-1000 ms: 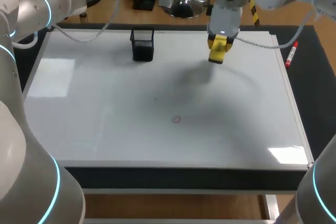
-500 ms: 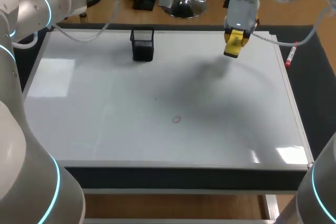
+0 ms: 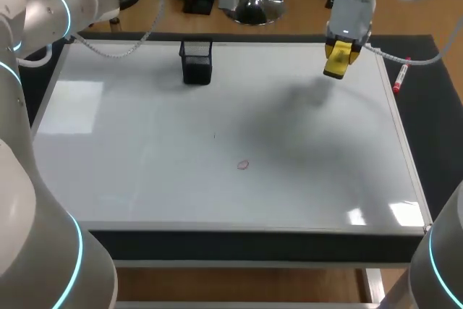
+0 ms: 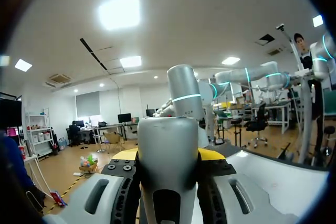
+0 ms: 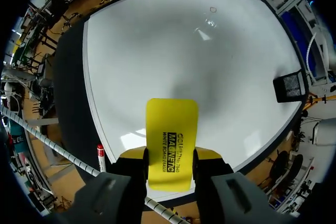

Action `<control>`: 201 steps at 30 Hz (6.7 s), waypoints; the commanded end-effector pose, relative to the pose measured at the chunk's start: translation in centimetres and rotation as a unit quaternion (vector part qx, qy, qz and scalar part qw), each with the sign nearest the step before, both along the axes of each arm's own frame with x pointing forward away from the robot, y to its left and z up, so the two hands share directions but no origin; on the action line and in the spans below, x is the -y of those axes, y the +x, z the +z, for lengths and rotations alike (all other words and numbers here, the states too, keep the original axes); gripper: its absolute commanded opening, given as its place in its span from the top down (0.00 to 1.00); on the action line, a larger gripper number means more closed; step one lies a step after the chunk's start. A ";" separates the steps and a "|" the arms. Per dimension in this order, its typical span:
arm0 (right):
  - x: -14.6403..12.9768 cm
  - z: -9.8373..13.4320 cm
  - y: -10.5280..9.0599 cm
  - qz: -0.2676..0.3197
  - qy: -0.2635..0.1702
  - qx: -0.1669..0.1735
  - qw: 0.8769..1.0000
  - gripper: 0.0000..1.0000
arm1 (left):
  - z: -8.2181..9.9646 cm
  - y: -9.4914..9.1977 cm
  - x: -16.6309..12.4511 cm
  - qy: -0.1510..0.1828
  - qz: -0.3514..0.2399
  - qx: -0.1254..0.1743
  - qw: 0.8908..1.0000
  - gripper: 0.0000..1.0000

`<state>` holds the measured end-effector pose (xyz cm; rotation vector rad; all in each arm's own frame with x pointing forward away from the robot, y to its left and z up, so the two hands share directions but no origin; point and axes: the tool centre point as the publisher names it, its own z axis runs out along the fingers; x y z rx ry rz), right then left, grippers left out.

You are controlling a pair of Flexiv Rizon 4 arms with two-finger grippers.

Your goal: Pick up the inspection probe, press it on each red-marked spot on the whiteboard one by one, put down the probe, pick up the eraser, and wipe off all the red marks.

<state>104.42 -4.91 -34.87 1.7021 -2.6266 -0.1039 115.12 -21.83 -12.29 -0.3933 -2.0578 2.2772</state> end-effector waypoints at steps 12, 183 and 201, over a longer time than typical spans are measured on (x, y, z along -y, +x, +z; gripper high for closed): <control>0.1 0.5 -0.3 0.004 -0.002 0.003 1.000 1.00 | 0.0 0.7 0.0 0.000 -0.013 0.000 1.000 1.00; 0.1 0.5 -0.3 0.004 -0.002 0.003 1.000 1.00 | -8.0 -35.8 2.9 -0.049 -0.286 -0.073 0.954 1.00; 0.1 0.5 -0.3 0.004 -0.002 0.003 1.000 1.00 | -9.6 -38.8 2.8 -0.042 -0.310 -0.098 0.945 1.00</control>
